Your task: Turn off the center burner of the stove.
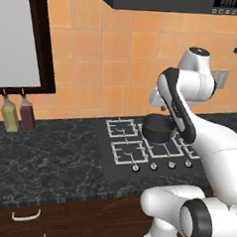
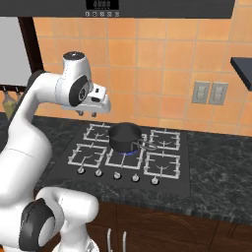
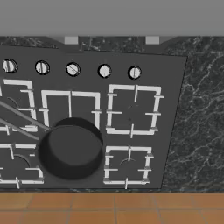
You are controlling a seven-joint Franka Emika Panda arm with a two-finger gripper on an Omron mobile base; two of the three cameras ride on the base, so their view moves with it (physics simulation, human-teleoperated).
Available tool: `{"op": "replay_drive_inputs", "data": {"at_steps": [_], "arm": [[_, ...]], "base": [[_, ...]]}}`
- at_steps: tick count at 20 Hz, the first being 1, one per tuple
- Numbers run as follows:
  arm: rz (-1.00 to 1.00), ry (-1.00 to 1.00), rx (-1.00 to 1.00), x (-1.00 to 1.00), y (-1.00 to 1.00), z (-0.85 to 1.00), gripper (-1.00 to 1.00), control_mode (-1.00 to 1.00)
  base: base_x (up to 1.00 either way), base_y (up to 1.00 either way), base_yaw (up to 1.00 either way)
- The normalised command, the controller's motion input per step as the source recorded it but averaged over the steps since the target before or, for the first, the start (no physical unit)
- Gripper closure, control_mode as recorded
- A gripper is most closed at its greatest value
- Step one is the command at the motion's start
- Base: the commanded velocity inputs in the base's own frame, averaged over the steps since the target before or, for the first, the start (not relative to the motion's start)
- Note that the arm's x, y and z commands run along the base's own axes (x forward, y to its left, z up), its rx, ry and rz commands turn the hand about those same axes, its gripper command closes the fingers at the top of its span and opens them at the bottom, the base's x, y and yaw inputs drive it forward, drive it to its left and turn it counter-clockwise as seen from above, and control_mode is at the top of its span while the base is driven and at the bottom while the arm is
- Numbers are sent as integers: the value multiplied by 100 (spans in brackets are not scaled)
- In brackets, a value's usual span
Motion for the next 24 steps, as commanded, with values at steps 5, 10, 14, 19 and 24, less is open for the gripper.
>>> {"op": "replay_drive_inputs", "data": {"at_steps": [5,10,14,19,24], "arm": [[0,-3,1,-43,-14,-22,-100,-100],[0,-2,10,-71,-48,-49,-100,-100],[-3,0,9,-45,-75,-78,-100,-100],[0,1,-15,1,-28,-95,-100,-100],[0,0,-9,41,0,-59,-100,-100]], "base": [[0,0,0],[0,0,0],[0,0,0],[0,0,0],[0,0,0]]}}
